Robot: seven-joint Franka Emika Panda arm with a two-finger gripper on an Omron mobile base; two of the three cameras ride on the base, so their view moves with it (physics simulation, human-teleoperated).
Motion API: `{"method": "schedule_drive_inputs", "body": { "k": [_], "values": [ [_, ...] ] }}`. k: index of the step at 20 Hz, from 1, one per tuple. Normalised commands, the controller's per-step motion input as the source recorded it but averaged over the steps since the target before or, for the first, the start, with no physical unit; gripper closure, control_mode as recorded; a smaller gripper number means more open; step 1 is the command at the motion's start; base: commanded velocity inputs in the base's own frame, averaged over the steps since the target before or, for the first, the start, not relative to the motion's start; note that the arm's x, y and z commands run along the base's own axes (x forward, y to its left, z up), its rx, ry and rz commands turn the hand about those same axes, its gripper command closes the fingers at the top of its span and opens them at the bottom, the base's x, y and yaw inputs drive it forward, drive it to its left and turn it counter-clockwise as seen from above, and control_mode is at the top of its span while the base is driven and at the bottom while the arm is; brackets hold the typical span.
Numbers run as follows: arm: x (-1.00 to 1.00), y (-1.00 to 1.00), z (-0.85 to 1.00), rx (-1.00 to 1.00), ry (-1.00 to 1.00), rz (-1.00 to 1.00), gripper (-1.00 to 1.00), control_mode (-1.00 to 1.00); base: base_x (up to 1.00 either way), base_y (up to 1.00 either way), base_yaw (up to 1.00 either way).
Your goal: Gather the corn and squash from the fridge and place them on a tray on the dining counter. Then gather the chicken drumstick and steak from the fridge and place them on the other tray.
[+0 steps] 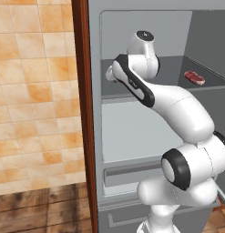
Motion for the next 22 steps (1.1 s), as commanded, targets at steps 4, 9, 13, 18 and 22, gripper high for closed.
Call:
{"method": "schedule_drive_inputs", "body": {
  "k": [4,9,13,18,22],
  "values": [
    [0.0,0.0,-0.02,0.0,0.01,0.0,1.0,-1.0,0.0,0.0,0.0],
    [0.0,0.0,-0.02,0.0,0.03,0.0,1.0,-1.0,0.0,0.0,0.0],
    [-0.33,0.0,0.0,0.0,0.0,-0.02,1.0,-1.0,0.0,0.0,0.0],
    [-0.22,0.01,0.0,-0.01,-0.01,-0.01,1.0,-1.0,0.0,0.0,0.0],
    [-1.0,-0.15,-0.04,-0.02,-0.3,-0.12,1.0,-1.0,0.0,0.0,0.0]
  ]
}}
